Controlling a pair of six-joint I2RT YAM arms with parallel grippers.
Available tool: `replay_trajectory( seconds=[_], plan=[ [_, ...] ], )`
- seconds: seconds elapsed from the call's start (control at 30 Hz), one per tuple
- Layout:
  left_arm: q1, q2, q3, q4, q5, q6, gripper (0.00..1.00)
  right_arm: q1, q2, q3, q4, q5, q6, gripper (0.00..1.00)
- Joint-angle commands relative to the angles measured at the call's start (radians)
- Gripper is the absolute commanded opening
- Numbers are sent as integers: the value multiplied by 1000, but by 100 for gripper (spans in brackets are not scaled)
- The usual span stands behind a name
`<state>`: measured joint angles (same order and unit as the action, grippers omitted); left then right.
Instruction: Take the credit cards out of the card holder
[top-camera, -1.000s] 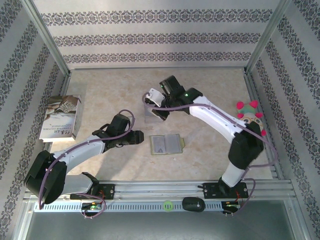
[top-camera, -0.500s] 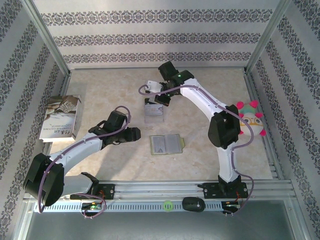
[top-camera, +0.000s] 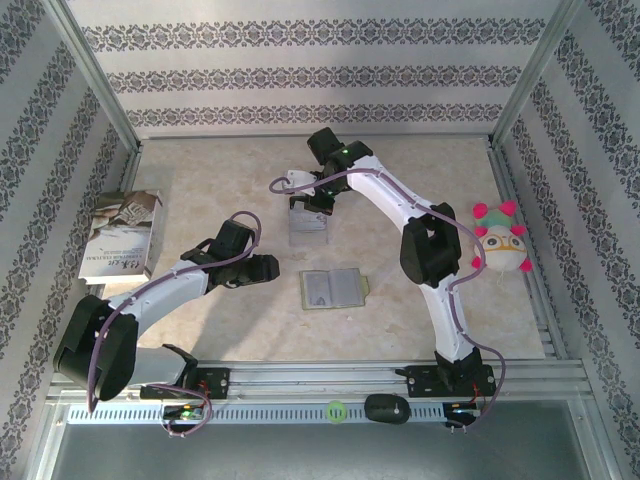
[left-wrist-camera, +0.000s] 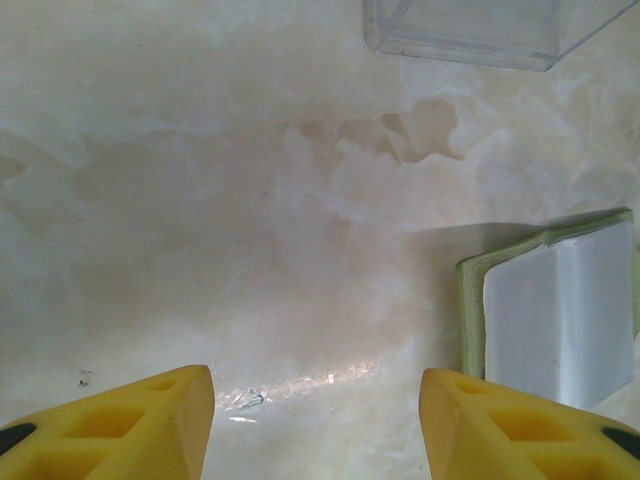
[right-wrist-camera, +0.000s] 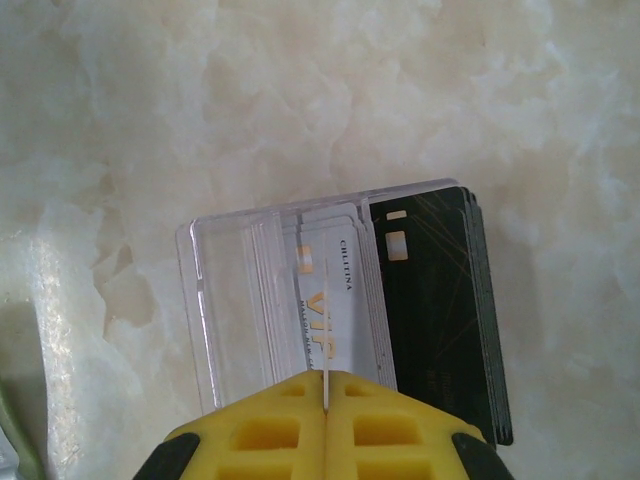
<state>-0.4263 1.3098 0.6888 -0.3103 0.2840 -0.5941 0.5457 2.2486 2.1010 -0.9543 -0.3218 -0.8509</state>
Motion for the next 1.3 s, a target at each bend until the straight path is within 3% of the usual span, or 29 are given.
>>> replay_trajectory(
  seconds=[0.0, 0.67, 0.77, 0.87, 1.1, 1.27],
  plan=[
    [15, 6, 23, -32, 6, 20, 57, 7, 29, 30, -23, -7, -32, 0],
    [22, 26, 3, -10, 11, 16, 56, 37, 71, 19, -14, -23, -45, 0],
    [24, 23, 3, -9, 18, 16, 56, 39, 63, 5, 22, -4, -23, 10],
    [23, 13, 3, -9, 21, 16, 56, 39, 34, -16, 90, 1, 25, 25],
    [24, -35, -19, 1, 18, 6, 58, 40, -141, -157, 334, -99, 205, 34],
    [25, -100, -74, 47, 5, -21, 62, 65, -263, -300, 489, -88, 485, 36]
  ],
)
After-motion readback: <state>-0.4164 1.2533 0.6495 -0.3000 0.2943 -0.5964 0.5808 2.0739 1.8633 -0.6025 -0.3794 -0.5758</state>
